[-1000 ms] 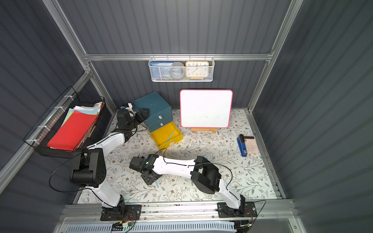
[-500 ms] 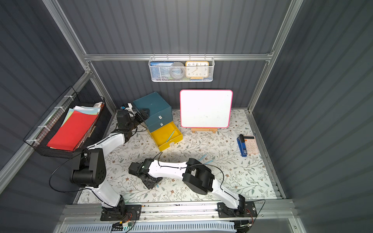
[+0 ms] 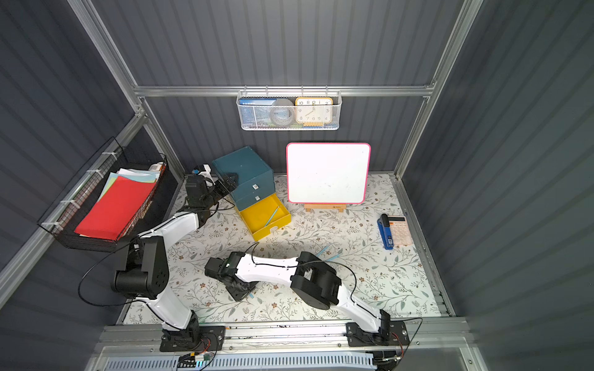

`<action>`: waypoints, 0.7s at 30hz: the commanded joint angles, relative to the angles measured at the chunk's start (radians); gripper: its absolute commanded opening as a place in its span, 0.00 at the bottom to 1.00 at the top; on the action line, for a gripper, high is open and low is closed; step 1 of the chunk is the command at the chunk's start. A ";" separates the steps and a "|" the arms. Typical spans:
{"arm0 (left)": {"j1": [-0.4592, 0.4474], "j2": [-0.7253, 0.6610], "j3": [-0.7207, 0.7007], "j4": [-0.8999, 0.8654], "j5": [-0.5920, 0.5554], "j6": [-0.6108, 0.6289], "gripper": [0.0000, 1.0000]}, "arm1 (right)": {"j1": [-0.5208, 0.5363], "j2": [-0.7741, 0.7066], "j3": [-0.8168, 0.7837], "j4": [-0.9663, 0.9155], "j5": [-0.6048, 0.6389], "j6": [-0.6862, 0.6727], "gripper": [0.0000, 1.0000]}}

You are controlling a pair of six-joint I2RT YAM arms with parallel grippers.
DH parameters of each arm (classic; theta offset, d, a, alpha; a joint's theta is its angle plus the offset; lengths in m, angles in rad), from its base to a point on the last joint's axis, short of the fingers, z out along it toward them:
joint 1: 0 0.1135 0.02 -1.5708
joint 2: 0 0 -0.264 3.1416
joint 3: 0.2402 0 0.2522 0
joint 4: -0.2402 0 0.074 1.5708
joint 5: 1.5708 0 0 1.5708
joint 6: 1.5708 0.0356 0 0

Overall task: Please place the pencils in the drawer according to their color
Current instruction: Pick up the pencil from the center of the board.

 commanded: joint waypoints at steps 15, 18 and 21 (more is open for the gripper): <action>-0.008 -0.021 -0.012 -0.022 0.021 0.011 0.95 | -0.059 -0.205 -0.250 0.066 -0.066 0.090 0.00; -0.008 -0.021 -0.010 -0.022 0.022 0.011 0.95 | -0.068 -0.251 -0.276 0.073 -0.068 0.099 0.00; -0.008 -0.017 -0.011 -0.023 0.021 0.012 0.95 | -0.084 -0.291 -0.289 0.075 -0.074 0.105 0.00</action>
